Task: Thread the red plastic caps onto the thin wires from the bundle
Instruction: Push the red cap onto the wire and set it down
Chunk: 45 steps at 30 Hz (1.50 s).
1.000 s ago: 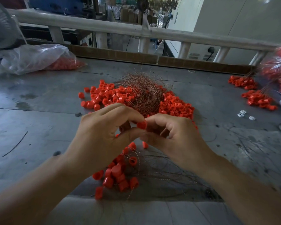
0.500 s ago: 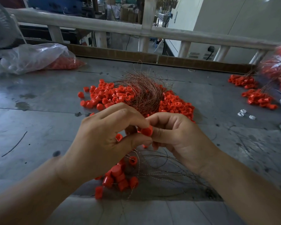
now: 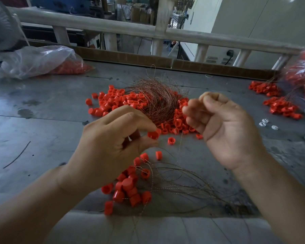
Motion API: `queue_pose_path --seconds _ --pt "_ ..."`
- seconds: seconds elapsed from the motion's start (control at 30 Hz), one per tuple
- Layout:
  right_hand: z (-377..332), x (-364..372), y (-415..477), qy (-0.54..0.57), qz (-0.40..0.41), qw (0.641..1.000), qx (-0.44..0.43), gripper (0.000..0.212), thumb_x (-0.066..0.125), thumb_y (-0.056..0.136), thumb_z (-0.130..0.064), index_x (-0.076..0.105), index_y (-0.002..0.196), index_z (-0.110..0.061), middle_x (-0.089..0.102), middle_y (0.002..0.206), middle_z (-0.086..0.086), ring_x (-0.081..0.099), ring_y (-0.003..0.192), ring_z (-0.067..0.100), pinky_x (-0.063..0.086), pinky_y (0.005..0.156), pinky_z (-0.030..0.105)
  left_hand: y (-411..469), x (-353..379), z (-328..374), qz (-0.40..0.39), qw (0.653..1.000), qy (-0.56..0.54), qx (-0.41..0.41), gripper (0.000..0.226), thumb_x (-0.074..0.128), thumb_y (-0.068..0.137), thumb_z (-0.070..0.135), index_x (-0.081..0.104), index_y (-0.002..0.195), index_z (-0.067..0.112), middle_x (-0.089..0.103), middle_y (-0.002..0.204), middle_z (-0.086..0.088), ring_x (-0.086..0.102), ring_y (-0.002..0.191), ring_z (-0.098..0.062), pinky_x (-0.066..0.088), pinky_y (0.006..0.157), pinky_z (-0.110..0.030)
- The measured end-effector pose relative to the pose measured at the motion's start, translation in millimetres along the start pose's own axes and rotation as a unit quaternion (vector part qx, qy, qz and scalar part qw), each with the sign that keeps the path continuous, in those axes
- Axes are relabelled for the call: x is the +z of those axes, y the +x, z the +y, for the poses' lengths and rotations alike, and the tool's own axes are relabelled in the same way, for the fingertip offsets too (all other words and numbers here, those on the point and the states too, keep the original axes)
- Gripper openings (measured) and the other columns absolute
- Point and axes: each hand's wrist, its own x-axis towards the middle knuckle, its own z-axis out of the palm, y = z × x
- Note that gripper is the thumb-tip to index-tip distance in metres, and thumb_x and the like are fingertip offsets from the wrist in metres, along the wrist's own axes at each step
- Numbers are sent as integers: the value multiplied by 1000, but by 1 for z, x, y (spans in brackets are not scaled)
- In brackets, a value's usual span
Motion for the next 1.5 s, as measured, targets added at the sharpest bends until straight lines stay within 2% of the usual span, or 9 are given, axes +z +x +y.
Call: queue_pose_path --seconds 0.13,0.23,0.37,0.5,0.63,0.8,1.0,1.27,1.5 --pt "-7 -1 1 79 13 996 -30 3 45 76 -14 46 77 -12 67 64 2 69 68 19 57 67 34 2 -2 -1 -28 999 15 -9 18 65 75 24 67 80 6 56 88 11 50 73 7 43 67 -2" --pt "-15 -3 2 79 33 994 -74 1 46 75 -15 47 76 -15 57 58 -5 60 56 9 53 56 27 1 -2 -2 -29 999 -8 -36 19 63 75 28 68 83 12 57 88 18 57 71 3 48 63 -6" --pt "-29 -14 4 -21 36 987 -154 7 52 79 -12 51 77 -18 52 61 -8 42 50 3 33 40 13 0 -3 -2 8 973 -136 -186 21 75 66 38 64 83 35 71 79 17 67 66 1 55 60 -16" --pt "-26 -13 2 -152 -14 968 -202 24 49 80 -5 63 75 -23 52 64 -8 39 53 5 33 44 15 0 1 -7 -4 924 -255 -285 28 65 55 41 69 82 37 73 74 8 71 68 -12 57 65 -23" --pt "-14 -6 -4 -404 -58 873 -267 17 53 85 -12 59 86 -28 54 64 -19 49 57 -2 37 56 9 0 1 -8 -13 892 -332 -307 31 67 54 25 73 84 30 74 77 1 71 73 -15 54 65 -17" --pt "-7 1 -9 -493 -88 807 -312 14 57 86 -16 56 87 -31 52 76 -8 48 60 -6 36 58 7 5 1 -6 -4 859 -398 -323 25 66 54 11 73 77 19 73 76 -5 71 69 -17 54 59 -17" --pt "-2 4 -12 -507 -98 804 -296 10 59 82 -16 60 87 -24 59 79 -9 55 76 1 38 65 6 5 1 -3 -14 839 -427 -338 29 72 45 20 74 74 17 71 72 -6 70 67 -17 54 58 -19" --pt "4 7 -13 -518 -103 805 -269 7 60 80 -14 64 83 -18 58 75 -8 54 76 3 38 66 6 3 3 -1 -11 835 -426 -348 33 72 46 16 75 79 20 73 74 -4 70 69 -13 53 59 -15" --pt "8 9 -18 -513 -110 816 -245 7 60 79 -14 67 80 -13 58 73 -13 54 73 2 37 62 5 4 6 6 1 873 -377 -309 26 67 53 11 66 79 8 73 78 -1 70 72 -9 52 63 -13"
